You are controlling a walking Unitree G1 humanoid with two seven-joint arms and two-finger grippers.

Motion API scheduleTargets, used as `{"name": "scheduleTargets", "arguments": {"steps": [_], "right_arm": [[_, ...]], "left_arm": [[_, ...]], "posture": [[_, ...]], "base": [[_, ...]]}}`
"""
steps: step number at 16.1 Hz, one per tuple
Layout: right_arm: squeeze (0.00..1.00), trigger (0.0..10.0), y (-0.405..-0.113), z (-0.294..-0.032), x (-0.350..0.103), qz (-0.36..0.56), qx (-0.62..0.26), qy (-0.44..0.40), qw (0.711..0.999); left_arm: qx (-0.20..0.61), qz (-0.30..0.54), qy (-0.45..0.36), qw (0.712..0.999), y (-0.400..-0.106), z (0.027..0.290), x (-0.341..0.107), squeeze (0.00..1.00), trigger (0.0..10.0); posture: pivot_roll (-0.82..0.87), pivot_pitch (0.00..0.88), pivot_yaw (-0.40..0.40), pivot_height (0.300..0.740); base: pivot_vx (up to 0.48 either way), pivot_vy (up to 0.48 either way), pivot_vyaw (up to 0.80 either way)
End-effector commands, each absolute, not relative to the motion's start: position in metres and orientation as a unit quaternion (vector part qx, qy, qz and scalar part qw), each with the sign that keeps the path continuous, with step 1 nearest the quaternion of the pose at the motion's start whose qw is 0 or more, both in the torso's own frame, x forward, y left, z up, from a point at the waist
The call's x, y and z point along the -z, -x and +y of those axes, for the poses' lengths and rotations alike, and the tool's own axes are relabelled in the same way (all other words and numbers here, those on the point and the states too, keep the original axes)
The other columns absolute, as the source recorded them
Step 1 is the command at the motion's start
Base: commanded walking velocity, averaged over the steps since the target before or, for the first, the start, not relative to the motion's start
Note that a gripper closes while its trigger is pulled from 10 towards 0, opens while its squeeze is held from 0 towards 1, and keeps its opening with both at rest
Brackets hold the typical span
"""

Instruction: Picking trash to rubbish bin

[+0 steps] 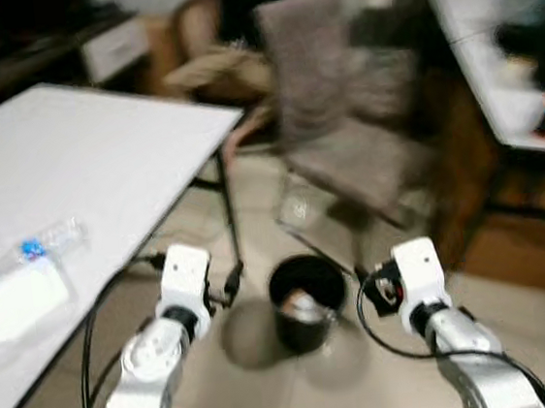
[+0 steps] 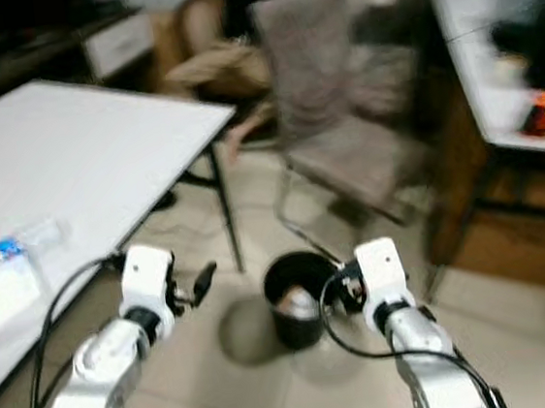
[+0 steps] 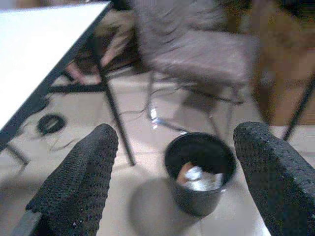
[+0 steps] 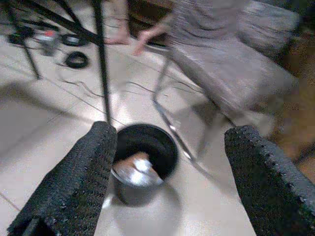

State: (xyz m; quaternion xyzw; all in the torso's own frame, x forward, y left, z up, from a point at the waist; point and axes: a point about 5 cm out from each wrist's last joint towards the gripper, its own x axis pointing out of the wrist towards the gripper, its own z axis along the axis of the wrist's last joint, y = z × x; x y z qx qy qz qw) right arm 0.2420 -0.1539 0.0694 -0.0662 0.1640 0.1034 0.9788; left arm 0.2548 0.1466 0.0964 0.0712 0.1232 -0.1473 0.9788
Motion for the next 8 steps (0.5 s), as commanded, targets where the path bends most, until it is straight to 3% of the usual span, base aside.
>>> {"name": "scheduleTargets", "arguments": {"steps": [1,8], "right_arm": [[0.00,10.0,-0.2413,-0.1528,-0.0716,0.162,-0.105,0.073,0.978],[0.00,10.0,-0.2435,-0.1504,-0.0761,0.144,-0.098,0.092,0.980]], "left_arm": [[0.142,0.123,-0.076,0.979,-0.2555,0.1497,-0.0987,0.00,10.0],[0.136,0.124,-0.078,0.980,-0.2555,0.1545,-0.1014,0.00,10.0]], "posture": [[-0.16,0.000,-0.031,0.740],[-0.16,0.003,-0.033,0.740]], "base": [[-0.274,0.000,0.00],[-0.277,0.000,0.00]]}}
